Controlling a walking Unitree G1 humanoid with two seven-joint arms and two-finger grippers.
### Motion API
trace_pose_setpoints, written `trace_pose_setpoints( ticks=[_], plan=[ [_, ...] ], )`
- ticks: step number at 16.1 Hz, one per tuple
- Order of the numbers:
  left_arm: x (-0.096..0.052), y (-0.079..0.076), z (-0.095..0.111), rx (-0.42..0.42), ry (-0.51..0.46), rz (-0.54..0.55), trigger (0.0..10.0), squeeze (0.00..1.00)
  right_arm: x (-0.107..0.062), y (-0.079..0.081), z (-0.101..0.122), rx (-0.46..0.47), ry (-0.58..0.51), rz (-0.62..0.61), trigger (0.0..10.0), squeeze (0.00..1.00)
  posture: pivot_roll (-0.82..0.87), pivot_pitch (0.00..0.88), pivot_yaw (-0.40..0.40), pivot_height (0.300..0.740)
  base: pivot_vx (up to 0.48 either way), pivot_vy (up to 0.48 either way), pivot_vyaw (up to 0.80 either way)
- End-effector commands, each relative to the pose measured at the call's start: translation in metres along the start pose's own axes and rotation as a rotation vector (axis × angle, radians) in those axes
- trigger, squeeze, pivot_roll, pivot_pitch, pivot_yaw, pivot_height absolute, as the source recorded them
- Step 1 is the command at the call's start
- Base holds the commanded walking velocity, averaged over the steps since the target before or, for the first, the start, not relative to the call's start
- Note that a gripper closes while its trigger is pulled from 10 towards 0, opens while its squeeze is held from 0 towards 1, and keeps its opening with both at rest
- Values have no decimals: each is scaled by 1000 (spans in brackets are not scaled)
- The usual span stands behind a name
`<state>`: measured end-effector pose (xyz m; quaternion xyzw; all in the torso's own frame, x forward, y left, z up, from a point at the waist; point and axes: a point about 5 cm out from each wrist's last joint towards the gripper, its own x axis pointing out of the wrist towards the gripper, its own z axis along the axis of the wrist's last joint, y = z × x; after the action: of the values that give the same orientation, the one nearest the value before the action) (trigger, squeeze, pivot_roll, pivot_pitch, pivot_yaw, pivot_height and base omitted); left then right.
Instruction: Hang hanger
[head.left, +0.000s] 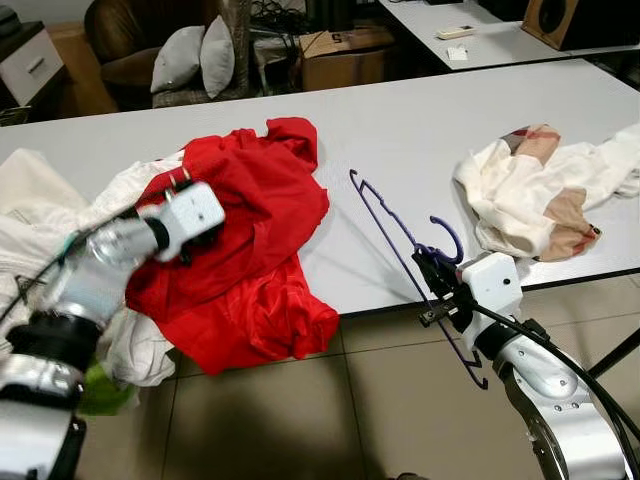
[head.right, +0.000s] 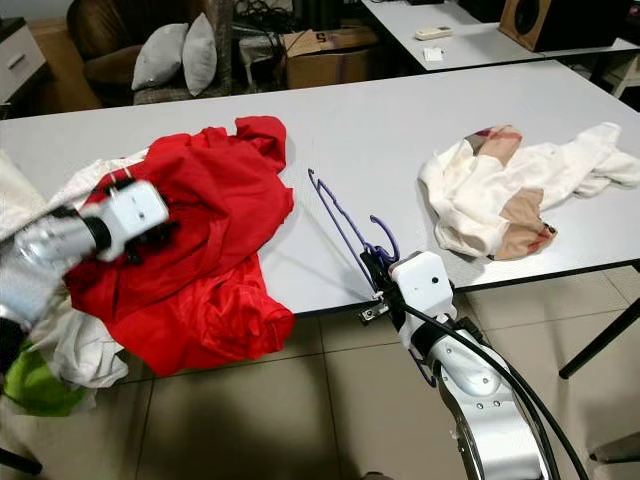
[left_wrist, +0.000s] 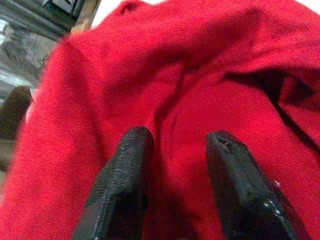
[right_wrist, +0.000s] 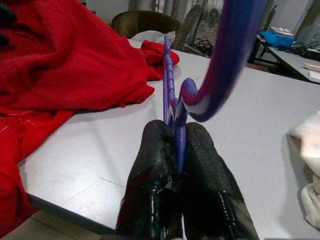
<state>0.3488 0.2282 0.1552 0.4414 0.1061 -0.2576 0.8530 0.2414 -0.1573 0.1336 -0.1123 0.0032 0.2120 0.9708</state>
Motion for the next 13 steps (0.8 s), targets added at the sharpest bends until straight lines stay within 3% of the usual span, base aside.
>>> trace_pose_setpoints(
  ticks=[1,4,5,6,9,13],
  plan=[
    [0,1,1,24,8,39,10000,1000,1,0,0,-2,-4,-2,10000,0,-58,0,86,740,0,0,0],
    [6,-3,-2,56,36,172,10000,1000,1,0,1,-3,-7,-4,10000,0,-60,0,86,740,0,0,0],
    [7,-2,-2,65,42,216,10000,47,2,0,1,-3,-9,-5,10000,0,-60,0,85,740,0,0,0],
    [8,-1,-1,60,33,258,10000,0,2,0,2,-3,-12,-5,10000,0,-60,0,84,740,0,0,0],
    [11,-3,1,61,26,277,10000,0,3,1,2,-2,-14,-3,10000,0,-56,0,83,740,0,0,0],
    [21,-8,0,153,68,235,10000,0,5,2,2,-1,-18,3,10000,0,-49,0,80,740,0,0,0]
  ],
)
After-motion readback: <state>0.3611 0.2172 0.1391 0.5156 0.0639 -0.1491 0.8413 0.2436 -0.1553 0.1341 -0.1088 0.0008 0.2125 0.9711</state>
